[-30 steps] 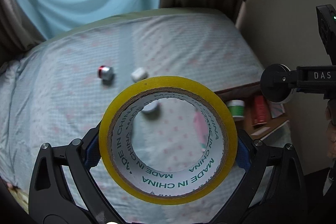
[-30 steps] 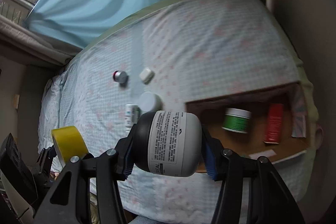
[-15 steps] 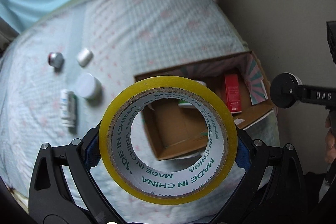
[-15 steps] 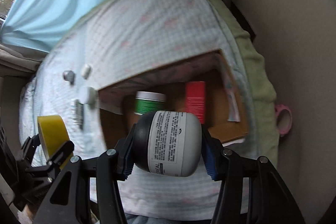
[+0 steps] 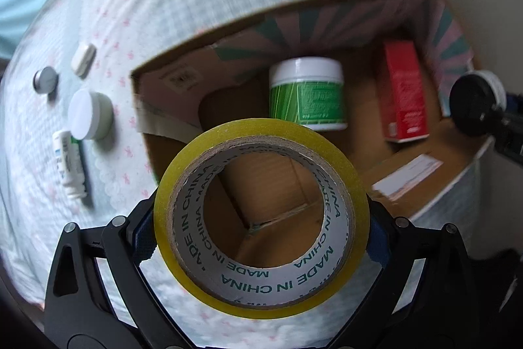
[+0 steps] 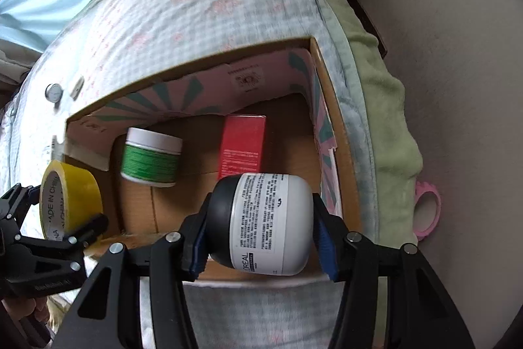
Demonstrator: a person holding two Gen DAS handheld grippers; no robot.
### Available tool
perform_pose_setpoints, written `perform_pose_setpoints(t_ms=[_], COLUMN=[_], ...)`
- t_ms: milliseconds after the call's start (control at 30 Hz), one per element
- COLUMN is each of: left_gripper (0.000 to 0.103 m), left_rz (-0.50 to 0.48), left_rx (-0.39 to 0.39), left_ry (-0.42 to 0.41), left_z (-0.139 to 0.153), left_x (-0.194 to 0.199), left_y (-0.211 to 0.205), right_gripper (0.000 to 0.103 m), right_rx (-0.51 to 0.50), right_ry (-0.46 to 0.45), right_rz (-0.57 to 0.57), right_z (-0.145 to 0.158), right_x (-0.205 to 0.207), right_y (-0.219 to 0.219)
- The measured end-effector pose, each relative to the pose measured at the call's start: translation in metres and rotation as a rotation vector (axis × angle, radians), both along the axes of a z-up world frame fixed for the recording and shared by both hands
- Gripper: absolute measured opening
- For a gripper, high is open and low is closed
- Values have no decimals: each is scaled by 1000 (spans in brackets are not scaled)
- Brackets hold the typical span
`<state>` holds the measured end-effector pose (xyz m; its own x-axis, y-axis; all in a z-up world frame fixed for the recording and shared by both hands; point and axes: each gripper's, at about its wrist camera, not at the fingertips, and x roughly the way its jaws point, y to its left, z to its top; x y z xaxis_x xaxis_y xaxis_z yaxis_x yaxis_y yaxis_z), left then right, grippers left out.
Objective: Organize rigid objects
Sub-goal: 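Carry the tape roll and black-capped bottle over the cardboard box, then open both tools to drop the tape and bottle into the box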
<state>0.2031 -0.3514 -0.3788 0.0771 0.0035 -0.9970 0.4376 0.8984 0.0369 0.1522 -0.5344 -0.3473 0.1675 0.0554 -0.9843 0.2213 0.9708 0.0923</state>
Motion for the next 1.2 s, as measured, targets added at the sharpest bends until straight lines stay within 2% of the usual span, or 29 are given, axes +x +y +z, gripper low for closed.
perform_pose_setpoints(t_ms=[133,267,333,400,433,700,900,1200], left_gripper=[97,98,103,103,103,103,103,103], left_rz=[-25,-54,-60,-61,-61,-15,-11,39], left_rx=[18,-8,-12,-29,-38,-60,-71,-107], left_ry=[5,16,19,-14,-17,-3,-48,-125], left_z=[-11,-11,-6,5,9,24,51,94], left_x=[1,4,2,-1,-2,-6,-18,-31], left_y=[-3,-11,-12,-11,-8,11,14,50], right_gripper=[47,49,63,94,102,103,103,103], right_rx=[-33,-44,-55,11,10,43,7,-27], right_ry=[-20,-78,-88,-129,-137,-152,-189,-215], right_rz=[7,-13,-22,-31,-37,-42,-15,-19], right_z=[-4,1,4,8,9,14,32,67], right_x=[3,4,4,2,1,-4,-4,-17], right_y=[-1,-6,-6,-6,-4,8,16,30])
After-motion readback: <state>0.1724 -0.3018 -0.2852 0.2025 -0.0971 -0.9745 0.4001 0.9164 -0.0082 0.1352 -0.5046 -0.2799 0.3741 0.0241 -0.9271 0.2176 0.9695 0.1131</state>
